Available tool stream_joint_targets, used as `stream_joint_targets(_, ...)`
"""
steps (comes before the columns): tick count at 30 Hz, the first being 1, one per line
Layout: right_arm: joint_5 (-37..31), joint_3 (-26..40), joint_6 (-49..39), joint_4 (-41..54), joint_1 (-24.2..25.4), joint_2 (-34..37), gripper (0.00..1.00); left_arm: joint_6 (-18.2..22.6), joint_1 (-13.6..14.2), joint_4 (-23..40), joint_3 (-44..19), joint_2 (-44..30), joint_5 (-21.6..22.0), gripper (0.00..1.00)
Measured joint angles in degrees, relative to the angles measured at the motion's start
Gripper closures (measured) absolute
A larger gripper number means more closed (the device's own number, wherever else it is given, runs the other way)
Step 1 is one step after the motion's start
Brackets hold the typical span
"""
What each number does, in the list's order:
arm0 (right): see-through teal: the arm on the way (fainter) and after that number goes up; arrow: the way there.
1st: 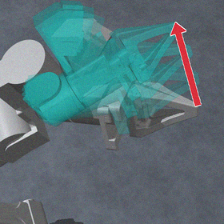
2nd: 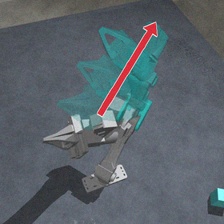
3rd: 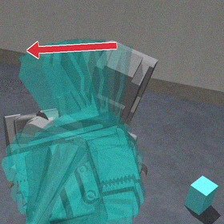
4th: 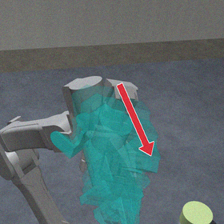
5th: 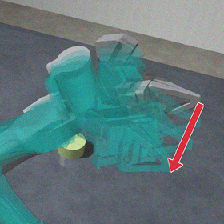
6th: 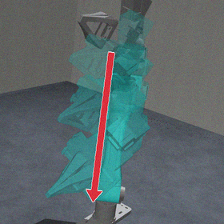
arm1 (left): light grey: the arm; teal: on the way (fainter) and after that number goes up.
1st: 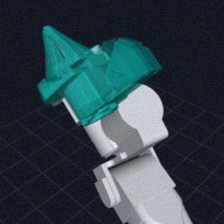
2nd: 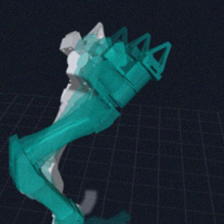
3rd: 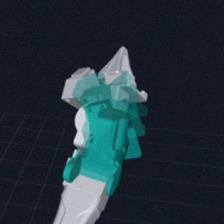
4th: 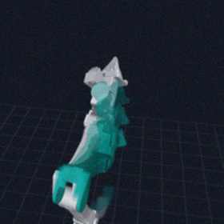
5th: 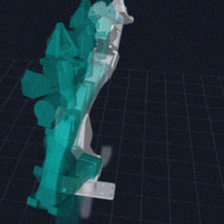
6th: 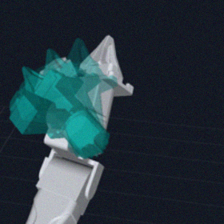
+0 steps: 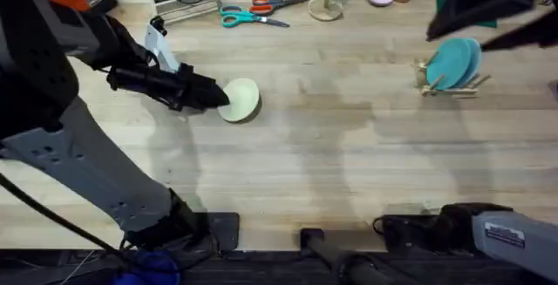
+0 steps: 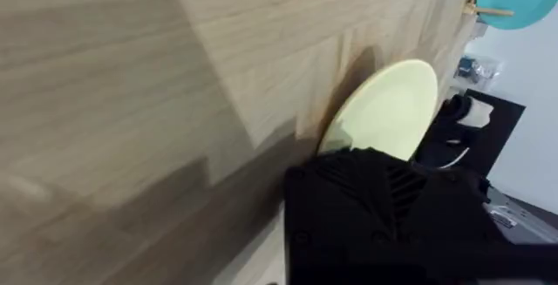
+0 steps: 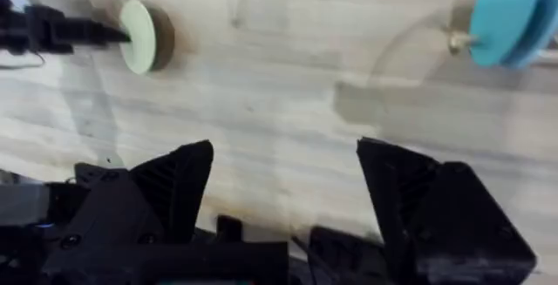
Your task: Pick up the plates from the table one by one and place each into a slot on the dish rack.
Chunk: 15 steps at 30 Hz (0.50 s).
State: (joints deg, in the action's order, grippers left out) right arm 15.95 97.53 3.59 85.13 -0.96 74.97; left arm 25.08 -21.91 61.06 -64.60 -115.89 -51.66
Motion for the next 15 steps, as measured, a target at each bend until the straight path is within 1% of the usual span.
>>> stream_joint_targets(3,0.68,-2.17,1.58,-4.45,-1.71,1.16,0.007,-0.02,0.00,0.00,0.00,-0.01,0.00,0.960)
stream_joint_targets(6,1.10,-7.38,4.29,-9.83,-4.30,1.17,0.006,-0.02,0.00,-0.03,0.00,-0.01,0.00,0.960)
stream_joint_targets(10,1.96,-16.77,9.13,-19.16,-8.60,1.19,0.008,-0.02,0.01,-0.04,0.00,-0.01,0.00,0.960)
stream_joint_targets(15,6.19,-27.60,15.39,-34.49,-12.82,1.19,0.007,-0.02,0.00,-0.04,0.00,-0.01,0.00,0.960)
